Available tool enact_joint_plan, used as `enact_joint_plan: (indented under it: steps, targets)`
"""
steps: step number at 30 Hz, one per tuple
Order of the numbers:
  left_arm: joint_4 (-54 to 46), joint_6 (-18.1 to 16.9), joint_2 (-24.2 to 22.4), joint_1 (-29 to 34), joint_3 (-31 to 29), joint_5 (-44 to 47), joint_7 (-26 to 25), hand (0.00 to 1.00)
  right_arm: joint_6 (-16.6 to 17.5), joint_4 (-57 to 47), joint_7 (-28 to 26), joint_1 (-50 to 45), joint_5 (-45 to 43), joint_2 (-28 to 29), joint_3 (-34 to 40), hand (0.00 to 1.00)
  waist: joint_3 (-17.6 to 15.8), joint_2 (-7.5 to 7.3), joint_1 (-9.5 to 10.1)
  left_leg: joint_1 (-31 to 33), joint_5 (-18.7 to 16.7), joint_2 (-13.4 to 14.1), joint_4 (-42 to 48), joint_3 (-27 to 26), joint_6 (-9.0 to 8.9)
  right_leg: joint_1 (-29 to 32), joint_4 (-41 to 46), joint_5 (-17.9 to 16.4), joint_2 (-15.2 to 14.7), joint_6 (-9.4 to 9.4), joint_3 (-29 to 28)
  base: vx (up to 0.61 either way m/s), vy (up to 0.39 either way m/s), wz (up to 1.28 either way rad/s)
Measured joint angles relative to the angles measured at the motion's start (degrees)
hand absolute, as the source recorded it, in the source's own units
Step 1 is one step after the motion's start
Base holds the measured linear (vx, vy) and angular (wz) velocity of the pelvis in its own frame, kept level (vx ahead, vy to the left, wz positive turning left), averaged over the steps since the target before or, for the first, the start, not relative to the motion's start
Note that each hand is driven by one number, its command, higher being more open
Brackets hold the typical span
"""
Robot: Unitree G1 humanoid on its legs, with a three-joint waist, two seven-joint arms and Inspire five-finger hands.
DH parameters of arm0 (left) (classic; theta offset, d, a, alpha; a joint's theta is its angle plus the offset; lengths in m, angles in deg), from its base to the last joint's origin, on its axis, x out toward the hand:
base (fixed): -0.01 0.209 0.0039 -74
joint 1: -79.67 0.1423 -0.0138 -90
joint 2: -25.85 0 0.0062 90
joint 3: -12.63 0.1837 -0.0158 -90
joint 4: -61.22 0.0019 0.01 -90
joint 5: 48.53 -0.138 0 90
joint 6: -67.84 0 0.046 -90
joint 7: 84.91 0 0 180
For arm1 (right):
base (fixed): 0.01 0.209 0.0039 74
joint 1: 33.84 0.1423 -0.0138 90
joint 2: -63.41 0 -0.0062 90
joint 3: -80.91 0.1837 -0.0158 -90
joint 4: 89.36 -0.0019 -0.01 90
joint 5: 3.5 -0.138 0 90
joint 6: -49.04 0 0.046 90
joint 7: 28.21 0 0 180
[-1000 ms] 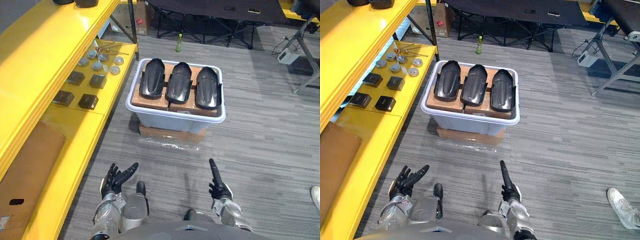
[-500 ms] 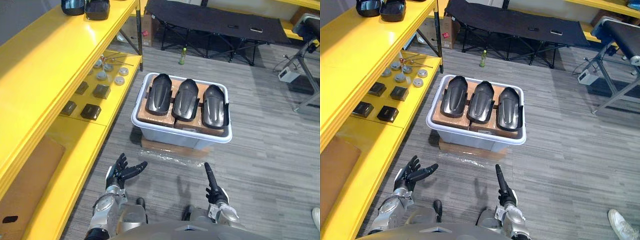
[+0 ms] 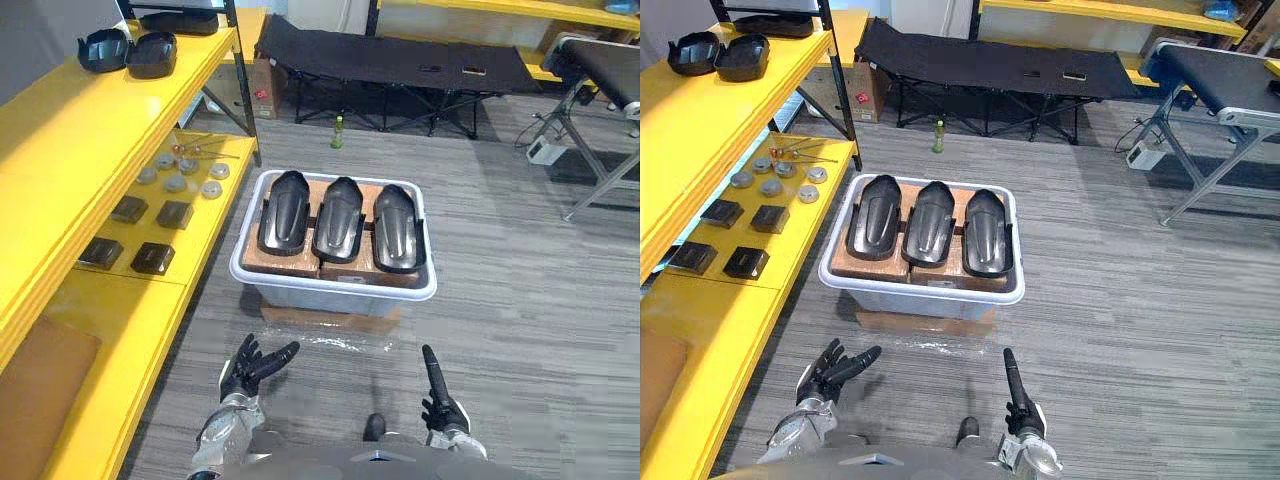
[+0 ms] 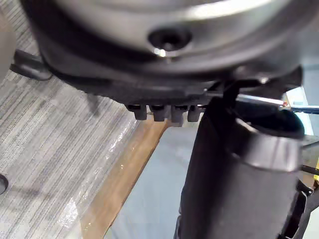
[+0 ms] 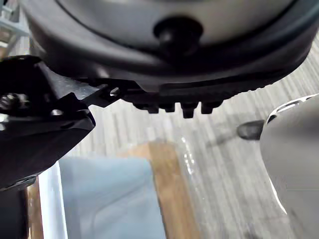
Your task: Walk over and take three plastic housings, then place them on the shelf
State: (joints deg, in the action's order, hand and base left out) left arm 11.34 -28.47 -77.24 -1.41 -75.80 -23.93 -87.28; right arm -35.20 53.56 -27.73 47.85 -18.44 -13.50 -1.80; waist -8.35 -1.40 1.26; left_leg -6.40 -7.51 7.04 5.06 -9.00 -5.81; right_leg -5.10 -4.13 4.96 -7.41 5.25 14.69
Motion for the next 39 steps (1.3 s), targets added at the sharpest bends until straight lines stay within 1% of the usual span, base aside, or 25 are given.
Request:
enact_joint_plan:
  steps: [7, 11, 19, 24, 26, 27, 28, 29, 30, 31, 32, 33, 34, 35, 36, 37, 38, 39]
  targets:
    - [0.0, 0.0, 0.1, 0.1, -0.1, 0.1, -0.3, 1.0, 0.0, 0.0, 0.0, 0.1, -0.2, 0.3, 0.0, 1.0, 0.1, -0.09, 0.01, 0.0, 0.0, -0.4, 0.2, -0.3, 0.05, 0.0, 0.0, 0.1, -0.5, 0.2, -0.2, 0.0, 0.0, 0.0]
    - [0.1, 0.0, -0.4, 0.2, -0.8, 0.0, -2.1, 1.0, -0.2, 0.0, -0.5, -0.1, -4.3, 0.5, 0.0, 1.0, 0.1, -0.04, -0.02, 0.1, -0.3, -0.4, 0.7, -1.0, 0.41, 0.1, -0.1, 0.1, -0.4, 0.2, -0.6, 0.0, 0.0, -0.04]
    - [0.4, 0.0, -0.9, 0.2, -2.5, -0.5, -5.3, 1.0, -0.4, 0.1, -1.7, -0.1, -8.5, 0.4, -0.6, 1.0, 0.3, 0.3, -0.03, -0.1, -0.8, -0.4, 0.8, -1.6, 0.51, 0.2, -0.3, 0.2, -0.4, 0.23, -1.0, 0.01, 0.014, -0.04]
    - [0.3, 0.0, -0.8, 0.2, -2.5, -0.5, -5.3, 1.0, -0.6, 0.1, -1.7, 0.2, -8.6, 0.0, -1.4, 1.0, 0.4, 0.44, -0.05, -0.4, -1.1, -0.5, 1.0, -1.8, 0.46, 0.0, -0.2, 0.3, -0.3, 0.42, -1.0, 0.01, 0.002, 0.0]
    - [0.2, -0.2, -0.9, 0.2, -2.5, -0.5, -5.0, 1.0, -0.8, 0.0, -1.6, 0.3, -8.9, -0.3, -2.3, 1.0, 0.4, 0.56, -0.1, 0.0, -1.8, -0.5, 2.1, -1.8, 0.61, 0.0, 0.1, 0.3, -0.4, 0.42, -1.1, -0.01, 0.025, -0.04]
    - [-0.3, -0.2, -1.1, 0.2, -2.5, -0.5, -4.9, 1.0, -1.3, -0.3, -1.6, 0.4, -9.0, -0.9, -2.5, 1.0, 0.3, 0.91, -0.05, 0.6, -3.0, -0.4, 4.1, -1.8, 0.94, 0.8, 2.0, -0.3, -0.6, 0.17, -1.1, -0.04, 0.079, -0.07]
    - [-1.4, -0.2, -1.3, 0.2, -2.4, -0.5, -4.9, 1.0, -1.6, -1.1, -1.1, 0.5, -9.0, -1.1, -2.8, 1.0, 0.3, 1.13, -0.11, 2.2, -4.5, -0.2, 6.8, -1.5, 1.56, 3.3, 7.1, -2.8, -1.3, 0.57, -1.1, -0.08, 0.112, -0.03]
    - [-2.3, -0.2, -1.7, 0.2, -2.3, -0.4, -4.7, 1.0, -1.6, -1.6, -0.9, 0.5, -9.0, -1.1, -2.8, 1.0, 0.2, 1.14, -0.27, 3.1, -5.7, -0.3, 8.2, -1.4, 2.34, 5.1, 11.0, -4.3, -1.9, 0.84, -1.1, -0.09, 0.096, 0.05]
    - [-3.8, -0.2, -2.2, -0.1, -2.0, -0.4, -4.4, 1.0, -1.5, -2.2, 0.0, 0.9, -9.4, -1.4, -2.9, 1.0, -0.6, 1.23, -0.14, 4.0, -7.4, -0.1, 11.0, -1.0, 3.12, 9.5, 20.7, -6.3, -3.6, 1.67, -1.1, -0.09, 0.075, 0.0]
    - [-4.6, -0.1, -2.3, -0.1, -1.7, -0.5, -4.3, 1.0, -1.6, -2.2, 0.2, 1.3, -10.3, -1.6, -3.0, 1.0, -1.2, 1.31, 0.08, 4.0, -8.1, -0.1, 12.1, -1.2, 3.34, 12.0, 26.4, -6.5, -4.4, 1.66, -1.0, -0.15, 0.119, -0.1]
    - [-5.8, -0.1, -2.1, 0.4, -1.3, -0.5, -3.7, 1.0, -1.3, -3.3, 1.0, 1.8, -11.1, -2.0, -3.4, 1.0, -2.0, 0.75, 0.01, 3.8, -9.4, -0.5, 14.2, -1.7, 3.65, 16.5, 36.5, -5.8, -6.7, 0.67, -0.7, -0.15, 0.127, -0.13]
    - [-6.4, 0.2, -2.0, 1.0, -0.7, -0.5, -3.5, 1.0, -1.1, -4.0, 1.7, 1.8, -11.5, -1.8, -3.6, 1.0, -2.7, 0.71, -0.14, 3.3, -10.4, -0.6, 16.0, -1.7, 4.57, 18.6, 41.8, -4.6, -8.3, 0.1, -0.7, -0.12, 0.115, -0.08]
    - [-6.5, 0.3, -1.8, 1.2, -0.5, -0.5, -3.5, 1.0, -1.1, -4.2, 2.0, 1.7, -12.3, -1.7, -3.6, 1.0, -2.8, 0.43, -0.2, 2.7, -10.7, -0.5, 16.4, -1.6, 4.7, 18.9, 42.7, -5.1, -8.6, -0.15, -0.7, 0.0, 0.0, 0.0]
    - [-6.6, 0.6, -1.0, 1.5, -0.3, -0.5, -3.6, 1.0, -1.1, -4.3, 2.4, 1.5, -12.6, -1.3, -4.2, 1.0, -2.9, -0.19, 0.0, 2.0, -11.0, -0.4, 16.3, -1.2, 4.72, 17.9, 39.8, -6.7, -8.2, -0.54, -0.6, 0.03, -0.026, 0.11]
    - [-6.8, 1.0, -0.3, 1.4, 0.0, -0.5, -3.6, 1.0, -1.1, -4.4, 2.5, 1.4, -12.5, -1.0, -4.7, 1.0, -2.8, -0.24, -0.14, 2.1, -10.9, -0.2, 15.8, -0.4, 4.77, 16.9, 32.8, -7.3, -7.0, -0.27, -0.9, 0.05, -0.051, 0.16]
    - [-6.9, 1.1, -0.1, 1.3, 0.1, -0.5, -3.6, 1.0, -1.1, -4.4, 2.6, 1.5, -12.4, -0.9, -4.7, 1.0, -2.8, -0.04, -0.21, 2.4, -10.9, 0.0, 15.6, 0.0, 4.72, 16.6, 28.6, -7.0, -6.2, 0.09, -1.3, 0.09, -0.105, 0.29]
    - [-7.1, 1.1, 0.0, 1.3, 0.4, -0.5, -3.6, 1.0, -1.3, -4.4, 2.6, 1.4, -12.3, -0.9, -4.4, 1.0, -2.8, 0.21, -0.34, 3.4, -11.0, 0.1, 15.7, 0.9, 3.86, 15.4, 19.9, -5.7, -4.9, 1.56, -2.7, 0.12, -0.15, 0.37]
    - [-7.0, 1.1, 0.3, 1.3, 0.6, -0.5, -3.6, 1.0, -1.5, -4.4, 2.6, 1.0, -12.1, -0.8, -4.4, 1.0, -2.8, -0.09, -0.48, 3.8, -11.4, -0.3, 15.8, 1.7, 2.9, 14.3, 16.0, -5.2, -4.7, 2.41, -3.7, 0.16, -0.235, 0.62]
